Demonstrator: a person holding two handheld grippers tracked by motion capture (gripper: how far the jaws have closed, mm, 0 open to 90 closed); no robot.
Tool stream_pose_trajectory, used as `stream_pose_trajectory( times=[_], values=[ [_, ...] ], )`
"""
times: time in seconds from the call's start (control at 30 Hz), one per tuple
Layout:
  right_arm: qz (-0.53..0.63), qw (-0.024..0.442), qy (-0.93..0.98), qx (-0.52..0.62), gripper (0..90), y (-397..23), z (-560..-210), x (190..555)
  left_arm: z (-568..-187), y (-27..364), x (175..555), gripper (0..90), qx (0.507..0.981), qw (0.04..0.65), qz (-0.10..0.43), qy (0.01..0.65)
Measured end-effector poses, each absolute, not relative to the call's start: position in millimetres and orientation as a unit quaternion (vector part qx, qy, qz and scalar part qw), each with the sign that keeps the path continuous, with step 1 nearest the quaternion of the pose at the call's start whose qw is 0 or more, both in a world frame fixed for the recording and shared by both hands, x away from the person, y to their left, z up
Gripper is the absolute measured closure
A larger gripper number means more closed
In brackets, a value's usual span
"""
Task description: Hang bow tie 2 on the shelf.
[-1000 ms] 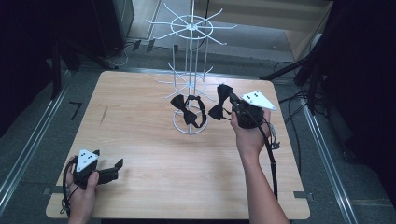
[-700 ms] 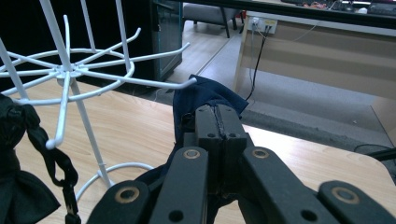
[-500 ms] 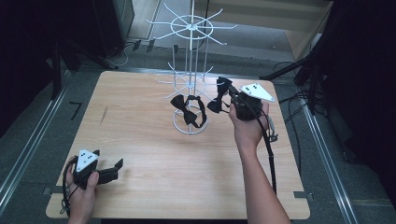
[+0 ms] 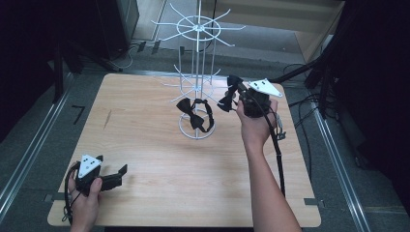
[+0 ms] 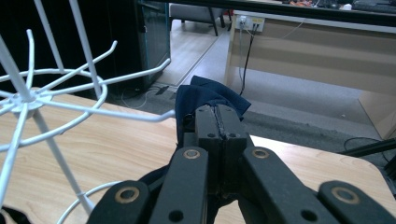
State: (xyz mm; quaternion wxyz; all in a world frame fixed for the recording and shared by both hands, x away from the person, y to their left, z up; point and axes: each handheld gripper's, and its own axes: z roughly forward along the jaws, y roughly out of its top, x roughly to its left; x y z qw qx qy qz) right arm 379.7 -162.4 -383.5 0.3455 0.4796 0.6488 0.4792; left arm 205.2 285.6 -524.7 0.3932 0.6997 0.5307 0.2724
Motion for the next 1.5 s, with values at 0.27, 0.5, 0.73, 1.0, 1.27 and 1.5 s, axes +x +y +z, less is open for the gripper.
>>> stream_pose_trajectory(
  times=[0.27,0.5,0.73,1.0,1.27,1.5],
  values=[
    [0.485,0.35,0.65,0.468,90.0,-156.2,-373.1,379.8,-524.6,285.4,205.3,6.5,0.7,0.392,0.272,0.531],
    [0.496,0.347,0.653,0.455,90.0,-144.6,-369.7,375.1,-524.5,285.8,205.6,6.5,0.7,0.392,0.272,0.532],
    [0.503,0.339,0.659,0.445,90.0,-129.3,-370.1,371.2,-524.7,286.2,205.9,6.5,0.699,0.394,0.27,0.532],
    [0.508,0.323,0.669,0.437,90.0,-118.9,-374.0,373.3,-524.7,286.4,205.9,6.5,0.699,0.395,0.27,0.532],
    [0.519,0.291,0.676,0.434,90.0,-121.5,-384.2,377.9,-524.7,286.4,206.0,6.5,0.699,0.394,0.269,0.533],
    [0.533,0.264,0.676,0.434,87.4,-128.9,-393.6,377.2,-524.5,285.8,206.1,6.5,0.7,0.391,0.271,0.533]
  ],
)
